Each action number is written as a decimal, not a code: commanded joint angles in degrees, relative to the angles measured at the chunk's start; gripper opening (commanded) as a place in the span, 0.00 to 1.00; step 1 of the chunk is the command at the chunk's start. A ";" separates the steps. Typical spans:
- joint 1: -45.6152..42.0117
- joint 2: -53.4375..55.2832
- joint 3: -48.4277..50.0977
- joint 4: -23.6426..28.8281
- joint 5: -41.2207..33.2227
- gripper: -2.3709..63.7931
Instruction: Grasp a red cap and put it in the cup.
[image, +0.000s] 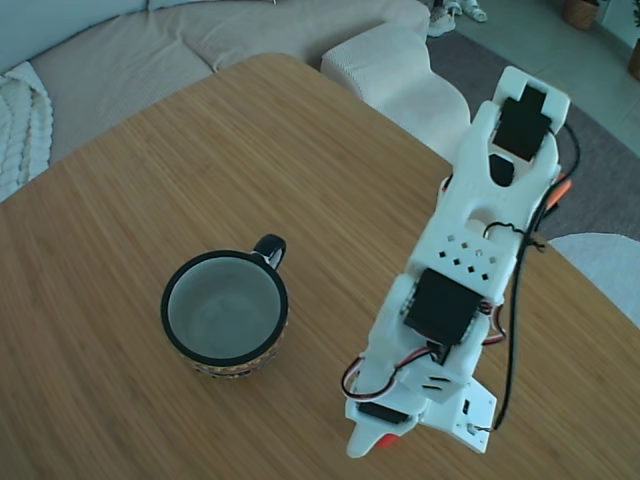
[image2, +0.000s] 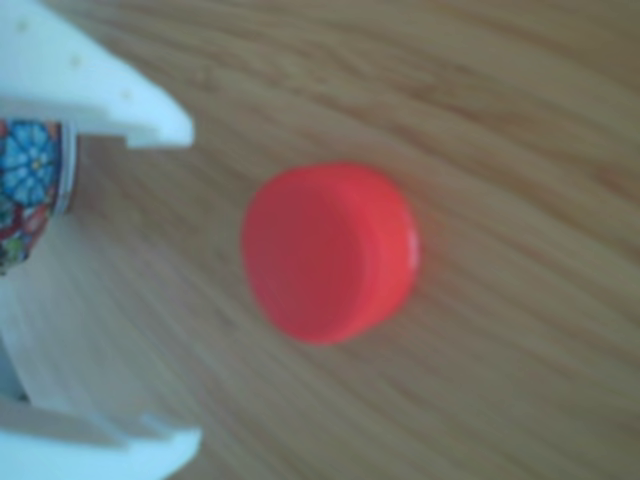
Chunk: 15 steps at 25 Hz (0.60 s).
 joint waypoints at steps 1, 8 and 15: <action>-0.62 1.23 -0.97 0.09 -0.18 0.54; -0.88 1.14 1.58 0.09 -0.09 0.54; -0.53 1.14 1.85 1.23 0.09 0.54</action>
